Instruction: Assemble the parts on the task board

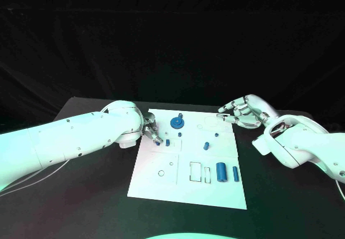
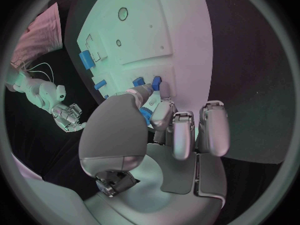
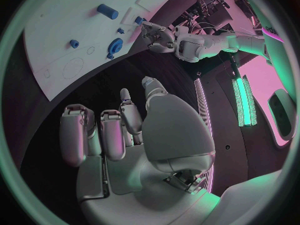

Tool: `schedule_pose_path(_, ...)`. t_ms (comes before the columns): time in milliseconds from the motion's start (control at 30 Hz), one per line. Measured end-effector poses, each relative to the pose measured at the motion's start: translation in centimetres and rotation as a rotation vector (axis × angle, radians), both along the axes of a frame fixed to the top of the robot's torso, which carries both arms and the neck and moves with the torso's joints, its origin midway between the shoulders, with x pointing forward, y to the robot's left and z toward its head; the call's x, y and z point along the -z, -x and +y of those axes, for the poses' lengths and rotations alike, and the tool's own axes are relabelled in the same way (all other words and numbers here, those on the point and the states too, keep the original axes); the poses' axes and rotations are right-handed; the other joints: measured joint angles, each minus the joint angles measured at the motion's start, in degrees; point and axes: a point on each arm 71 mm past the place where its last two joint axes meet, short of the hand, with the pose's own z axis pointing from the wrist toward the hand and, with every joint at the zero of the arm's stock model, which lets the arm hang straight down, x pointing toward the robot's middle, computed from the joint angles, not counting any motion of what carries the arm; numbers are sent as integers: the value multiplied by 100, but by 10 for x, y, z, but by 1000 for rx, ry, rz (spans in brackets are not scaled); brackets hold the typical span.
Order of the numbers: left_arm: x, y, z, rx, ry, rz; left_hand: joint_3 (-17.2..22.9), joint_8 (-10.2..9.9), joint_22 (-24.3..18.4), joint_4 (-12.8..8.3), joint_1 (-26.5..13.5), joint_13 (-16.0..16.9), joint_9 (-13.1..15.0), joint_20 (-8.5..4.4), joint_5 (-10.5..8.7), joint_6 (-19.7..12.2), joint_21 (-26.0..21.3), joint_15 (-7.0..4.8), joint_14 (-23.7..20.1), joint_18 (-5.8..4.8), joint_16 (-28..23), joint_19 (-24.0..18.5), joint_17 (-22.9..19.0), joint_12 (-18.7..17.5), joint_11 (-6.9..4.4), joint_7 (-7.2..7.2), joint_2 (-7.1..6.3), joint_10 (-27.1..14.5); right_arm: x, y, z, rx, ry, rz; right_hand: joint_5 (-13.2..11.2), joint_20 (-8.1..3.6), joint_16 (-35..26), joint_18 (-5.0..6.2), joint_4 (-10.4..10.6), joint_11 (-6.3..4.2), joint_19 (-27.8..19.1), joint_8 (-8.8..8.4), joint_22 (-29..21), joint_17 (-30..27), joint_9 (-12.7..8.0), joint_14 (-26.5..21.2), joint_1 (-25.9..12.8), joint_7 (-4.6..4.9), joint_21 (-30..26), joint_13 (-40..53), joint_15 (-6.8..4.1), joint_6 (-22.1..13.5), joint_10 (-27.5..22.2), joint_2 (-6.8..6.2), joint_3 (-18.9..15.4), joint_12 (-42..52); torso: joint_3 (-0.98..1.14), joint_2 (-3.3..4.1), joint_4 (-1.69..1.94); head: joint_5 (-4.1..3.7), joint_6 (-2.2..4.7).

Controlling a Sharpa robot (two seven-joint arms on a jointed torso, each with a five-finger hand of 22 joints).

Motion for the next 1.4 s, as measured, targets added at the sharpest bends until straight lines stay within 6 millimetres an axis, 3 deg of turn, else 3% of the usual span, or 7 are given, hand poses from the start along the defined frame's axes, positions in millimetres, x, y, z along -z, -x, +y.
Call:
schedule_pose_path(500,2,-5,-1,-7,-9,1,-163,17,0,72,-40,13,7,0,-1,141,0,0,0,0,0,0,-1,6,-5,-101,8,22,0,0,0,0,0,0,0,0,0,0,0,0,0,0,0,-1,-1,0,0,0,0,0,0,0,0,0,0,0,-1,4,-5,-3,18)
schedule_pose_path(667,3,-5,0,-10,-11,2,-680,17,-1,292,-396,-108,3,0,1,211,0,0,0,-1,0,0,-1,-111,12,-129,31,-40,0,0,0,1,0,0,0,-21,0,0,0,0,-21,0,4,4,-1,0,0,0,-22,-1,0,0,0,0,0,0,-1,5,-3,-16,18)
schedule_pose_path(800,4,-5,2,-15,-9,3,-1229,-20,-1,313,-720,-196,3,0,1,178,0,1,0,0,0,0,-2,-179,37,-80,114,-67,0,0,-1,1,0,0,0,-21,0,0,0,0,-21,0,4,4,-1,0,0,0,-22,0,0,0,0,0,0,0,-3,7,0,-24,25)
schedule_pose_path(967,4,-5,3,-23,-1,-1,-1846,-24,-1,317,-790,-207,3,0,1,162,0,1,0,-1,-1,0,-2,-201,39,-65,235,-107,0,0,-1,1,0,0,0,-21,0,0,0,0,-21,0,4,4,-2,0,0,0,-22,-2,0,0,0,0,0,0,-4,7,1,-28,25)
schedule_pose_path(1067,3,-4,4,-28,6,-5,-2042,-43,-1,323,-742,-213,3,0,1,158,-24,1,0,0,-1,-1,-2,-213,39,-60,327,-107,0,0,-1,1,0,0,0,-21,0,0,0,0,-21,0,4,4,-2,0,0,0,-22,-10,0,0,0,0,0,0,-5,9,1,-29,27)
schedule_pose_path(1400,0,-3,10,-56,35,-28,-2176,-43,4,318,-706,-222,3,0,1,158,-24,1,0,0,-1,-1,-3,-213,39,-61,408,-107,0,0,-1,2,0,0,0,-21,0,0,0,0,-21,0,3,3,-2,0,0,0,-22,-10,0,0,0,0,0,0,-5,9,3,-39,29)
